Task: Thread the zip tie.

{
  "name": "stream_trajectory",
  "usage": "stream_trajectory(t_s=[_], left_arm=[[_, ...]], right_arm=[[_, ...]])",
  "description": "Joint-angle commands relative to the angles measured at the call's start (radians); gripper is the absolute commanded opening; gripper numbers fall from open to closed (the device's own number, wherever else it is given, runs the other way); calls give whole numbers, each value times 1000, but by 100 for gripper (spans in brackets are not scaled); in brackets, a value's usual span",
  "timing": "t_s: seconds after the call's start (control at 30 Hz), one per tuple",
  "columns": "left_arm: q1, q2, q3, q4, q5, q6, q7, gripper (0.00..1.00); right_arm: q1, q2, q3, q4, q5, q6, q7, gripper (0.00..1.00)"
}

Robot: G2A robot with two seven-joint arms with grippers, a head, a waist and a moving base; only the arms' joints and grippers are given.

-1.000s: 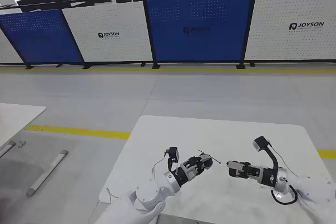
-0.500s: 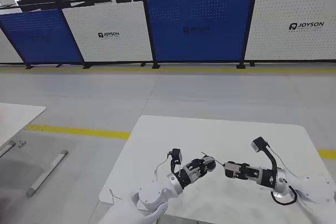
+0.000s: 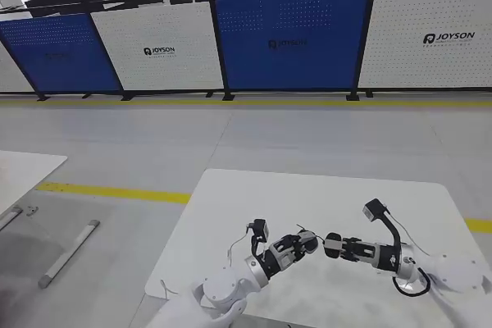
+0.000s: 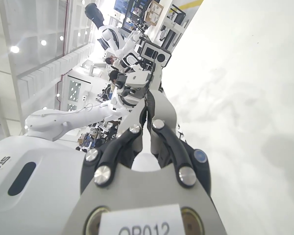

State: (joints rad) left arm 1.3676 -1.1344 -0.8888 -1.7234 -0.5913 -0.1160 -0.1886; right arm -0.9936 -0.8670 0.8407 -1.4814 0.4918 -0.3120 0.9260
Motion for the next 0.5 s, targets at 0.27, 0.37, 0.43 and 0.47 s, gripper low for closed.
stream_trajectory(t_s=[0.27, 0.37, 0.43, 0.47], left_arm=[[0, -1, 0, 2, -3, -2, -6, 100], [0, -2, 0, 6, 7, -8, 0, 100], [-2, -5, 3, 15, 10, -13, 0, 100], [-4, -7, 5, 20, 9, -14, -1, 100]], right_arm=[[-11, 0, 25, 3, -10, -16, 19, 0], [-17, -1, 25, -7, -21, -14, 10, 0], [-28, -3, 30, -17, -17, -20, 13, 0], [-30, -3, 33, -17, -14, -23, 22, 0]])
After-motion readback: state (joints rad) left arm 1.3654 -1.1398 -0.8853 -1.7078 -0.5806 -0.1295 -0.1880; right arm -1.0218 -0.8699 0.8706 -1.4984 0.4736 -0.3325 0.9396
